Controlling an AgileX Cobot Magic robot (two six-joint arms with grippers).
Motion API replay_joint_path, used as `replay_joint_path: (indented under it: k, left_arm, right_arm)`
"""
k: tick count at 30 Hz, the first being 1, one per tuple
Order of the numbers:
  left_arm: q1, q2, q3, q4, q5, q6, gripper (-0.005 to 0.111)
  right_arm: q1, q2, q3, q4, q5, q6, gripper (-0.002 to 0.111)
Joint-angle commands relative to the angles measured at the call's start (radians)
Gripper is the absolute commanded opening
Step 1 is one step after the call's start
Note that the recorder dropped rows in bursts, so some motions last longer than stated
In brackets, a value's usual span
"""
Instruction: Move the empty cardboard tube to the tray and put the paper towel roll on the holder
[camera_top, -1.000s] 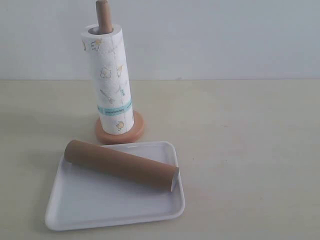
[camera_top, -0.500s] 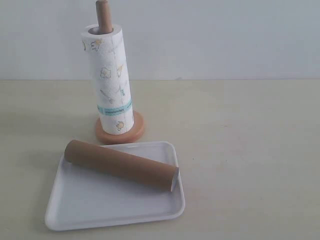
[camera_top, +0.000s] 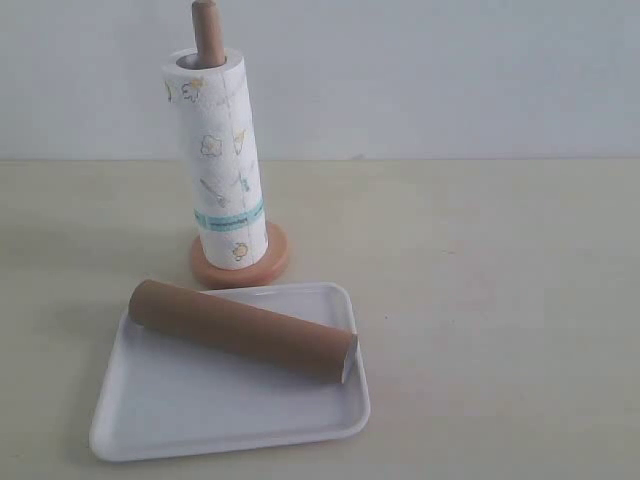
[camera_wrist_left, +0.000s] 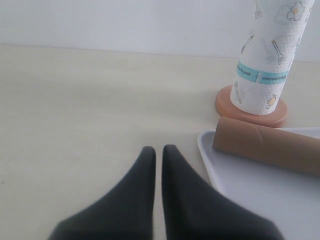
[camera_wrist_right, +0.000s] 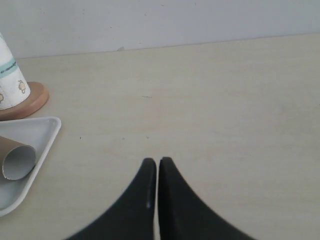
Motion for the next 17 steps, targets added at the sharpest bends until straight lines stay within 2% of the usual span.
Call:
replay_joint_path:
  k: [1,17]
  left_arm:
    - [-0.009,-0.003,0.004,0.001,-0.004,0.001,0.004]
    - [-0.009,-0.003,0.004,0.001,-0.004,0.001,0.004]
  right_arm:
    - [-0.002,-0.005,0.0,-0.006,-0.007,-0.002,0.001]
    - [-0.002,-0.005,0.0,-0.006,-0.007,-0.005,0.001]
